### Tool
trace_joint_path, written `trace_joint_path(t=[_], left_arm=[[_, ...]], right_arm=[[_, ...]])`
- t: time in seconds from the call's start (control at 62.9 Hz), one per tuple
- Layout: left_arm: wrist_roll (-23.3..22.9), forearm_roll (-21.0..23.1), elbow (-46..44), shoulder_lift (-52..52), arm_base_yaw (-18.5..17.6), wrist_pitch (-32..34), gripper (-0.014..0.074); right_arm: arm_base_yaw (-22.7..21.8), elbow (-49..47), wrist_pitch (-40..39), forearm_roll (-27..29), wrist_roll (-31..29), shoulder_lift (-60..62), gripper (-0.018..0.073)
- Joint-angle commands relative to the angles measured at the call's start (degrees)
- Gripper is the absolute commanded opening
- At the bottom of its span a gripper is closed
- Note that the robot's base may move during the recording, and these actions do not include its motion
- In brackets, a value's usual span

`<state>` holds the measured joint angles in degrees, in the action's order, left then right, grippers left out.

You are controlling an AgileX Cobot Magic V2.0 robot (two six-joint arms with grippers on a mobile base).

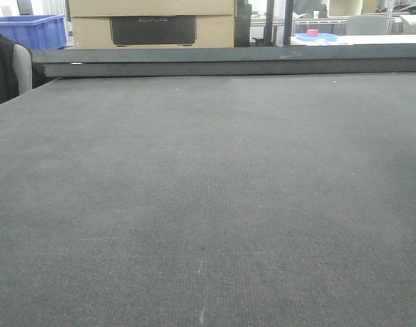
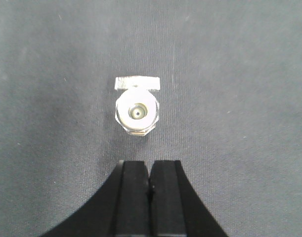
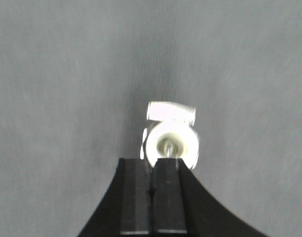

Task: Place valve from conveyor to right shelf box
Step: 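Close the left and right grippers around each valve body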

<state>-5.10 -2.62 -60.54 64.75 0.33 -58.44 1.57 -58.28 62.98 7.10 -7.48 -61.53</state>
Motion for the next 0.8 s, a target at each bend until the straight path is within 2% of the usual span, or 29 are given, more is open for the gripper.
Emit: trace_joint_path(t=[0.0,0.143,0.35,0.461,0.493,0.525,0.636,0.684,0.779], left_arm=[[0.1,0.5,-0.7,0.7,-0.1,0.0,-0.0110],[0.1,0.5,-0.7,1.1,-0.1,-0.1,-0.0110],[0.1,0.5,-0.7,1.1,-0.1,-0.1,-0.0110],[0.1,0.5,-0.7,1.1,-0.1,-0.3,-0.0110],[0.1,0.5,-0.7,1.1,-0.1,-0.3,-0.0110],[0.1,0.5,-0.7,1.1,-0.1,-0.5,-0.0110],[0.1,0.5,-0.7,1.1,-0.1,-0.5,-0.0110],[0.1,0.5,-0.7,1.1,-0.1,-0.5,-0.0110],[0.1,0.5,-0.7,1.1,-0.1,-0.5,-0.0110]], right_arm=[[-0.2,-1.2,3.0,-0.4,-0.1,-3.1,-0.0162],[-0.2,-4.4,6.9,-0.4,-0.1,-8.1,-0.0162],[-0.2,-7.7,7.0,-0.4,0.0,-13.6,-0.0143],[-0.2,-8.0,7.0,-0.4,0.0,-15.6,0.0022],[-0.2,-8.0,7.0,-0.4,0.0,-16.1,0.0106],[-0.2,-8.0,7.0,-0.5,0.0,-16.9,0.0232],[-0.2,-8.0,7.0,-2.4,0.0,-18.6,0.0447],[-0.2,-7.8,7.0,-3.1,0.0,-19.3,0.0474],[-0.2,-7.1,6.2,-3.4,0.0,-20.9,0.0468]])
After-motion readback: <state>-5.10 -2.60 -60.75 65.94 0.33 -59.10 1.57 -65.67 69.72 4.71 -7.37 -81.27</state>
